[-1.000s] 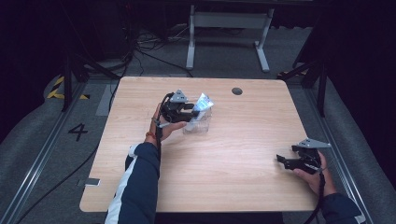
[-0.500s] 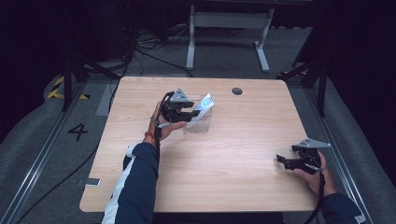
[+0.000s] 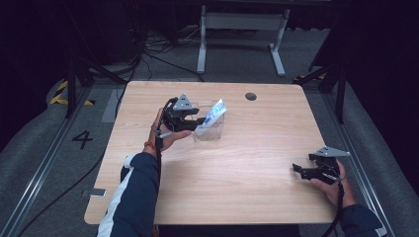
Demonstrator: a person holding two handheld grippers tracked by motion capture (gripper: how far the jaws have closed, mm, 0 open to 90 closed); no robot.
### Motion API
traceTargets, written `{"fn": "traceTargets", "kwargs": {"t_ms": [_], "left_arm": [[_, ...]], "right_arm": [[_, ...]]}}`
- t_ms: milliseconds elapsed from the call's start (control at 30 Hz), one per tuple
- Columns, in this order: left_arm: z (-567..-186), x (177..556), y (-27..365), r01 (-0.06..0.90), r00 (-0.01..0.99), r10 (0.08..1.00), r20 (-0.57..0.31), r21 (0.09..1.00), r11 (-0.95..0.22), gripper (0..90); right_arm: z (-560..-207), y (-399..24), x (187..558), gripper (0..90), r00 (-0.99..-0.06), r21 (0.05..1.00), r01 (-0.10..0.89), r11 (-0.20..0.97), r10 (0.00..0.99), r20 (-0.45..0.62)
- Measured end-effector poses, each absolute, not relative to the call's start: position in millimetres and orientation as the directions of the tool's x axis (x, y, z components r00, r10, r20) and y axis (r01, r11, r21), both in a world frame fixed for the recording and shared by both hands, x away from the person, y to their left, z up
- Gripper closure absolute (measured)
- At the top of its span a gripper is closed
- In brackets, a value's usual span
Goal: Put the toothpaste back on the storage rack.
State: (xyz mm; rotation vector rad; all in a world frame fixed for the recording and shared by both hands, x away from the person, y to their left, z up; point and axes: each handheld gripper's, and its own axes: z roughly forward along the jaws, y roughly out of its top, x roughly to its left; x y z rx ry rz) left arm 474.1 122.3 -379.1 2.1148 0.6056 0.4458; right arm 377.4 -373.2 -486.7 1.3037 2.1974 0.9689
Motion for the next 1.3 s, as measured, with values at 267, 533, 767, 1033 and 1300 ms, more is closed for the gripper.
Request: {"fn": "traceTargets", "kwargs": {"t_ms": [267,533,767,1033,1300], "left_arm": [[-375.7,461.9,133.3,0.238,0.815,0.563,0.14,0.805,-0.544,52.4],[-379.2,450.6,140.8,0.223,0.814,0.551,0.186,0.775,-0.591,49.7],[-383.0,440.8,149.0,0.228,0.816,0.542,0.2,0.751,-0.62,47.6],[-388.0,429.0,154.5,0.229,0.822,0.525,0.22,0.717,-0.659,44.9],[-394.7,414.1,160.8,0.203,0.828,0.497,0.262,0.686,-0.699,44.6]], "right_arm": [[-486.7,-373.1,377.2,15.3,-0.48,0.738,0.594,0.321,0.877,0.006],[-486.7,-373.1,377.1,15.3,-0.481,0.738,0.594,0.321,0.877,0.006],[-486.7,-373.2,377.1,15.3,-0.48,0.737,0.594,0.321,0.877,0.005],[-486.8,-373.2,377.1,15.3,-0.481,0.737,0.594,0.321,0.877,0.005],[-486.7,-373.1,377.0,15.3,-0.48,0.738,0.594,0.32,0.877,0.006]]}}
